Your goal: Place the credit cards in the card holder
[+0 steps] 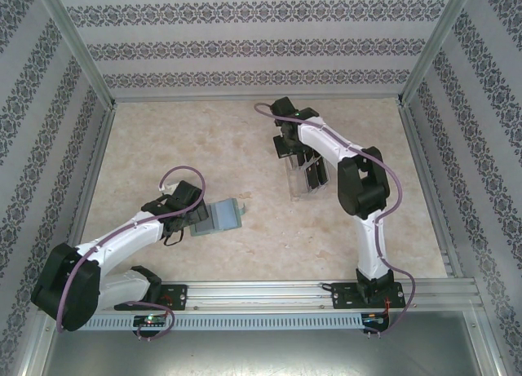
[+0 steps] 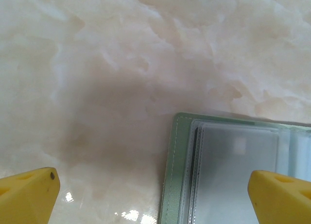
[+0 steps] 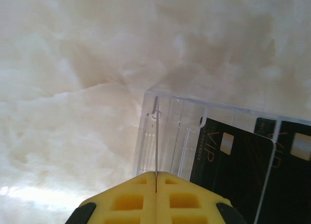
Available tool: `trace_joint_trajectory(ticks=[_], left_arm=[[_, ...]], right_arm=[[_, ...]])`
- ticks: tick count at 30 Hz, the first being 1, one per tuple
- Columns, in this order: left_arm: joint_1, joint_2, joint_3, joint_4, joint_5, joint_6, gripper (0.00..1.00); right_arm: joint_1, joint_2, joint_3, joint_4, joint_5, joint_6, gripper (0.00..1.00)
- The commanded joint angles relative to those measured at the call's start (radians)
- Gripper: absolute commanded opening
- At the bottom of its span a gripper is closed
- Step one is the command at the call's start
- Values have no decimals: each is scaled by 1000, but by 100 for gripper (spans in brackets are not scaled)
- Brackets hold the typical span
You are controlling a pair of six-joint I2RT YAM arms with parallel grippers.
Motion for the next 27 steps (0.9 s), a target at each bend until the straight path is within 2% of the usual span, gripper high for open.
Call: trace_joint_trajectory(ticks=[1, 6, 12, 19, 27], left_arm=[[-9, 2, 31, -57, 6, 23, 100], [-26, -4, 22, -90, 6, 12, 100], [-58, 21, 17, -76, 1, 1, 100], [-91, 69, 22, -97, -29, -12, 100], [-95, 58, -8, -145, -66, -62, 100]], right_arm=[[-1, -100, 37, 3, -72, 22, 0], [32, -187, 11, 40, -155, 53, 0], [114, -319, -173, 182, -310, 154, 0], [203, -446, -537, 552, -529, 397, 0], [292, -481, -796, 878, -545, 579, 0]])
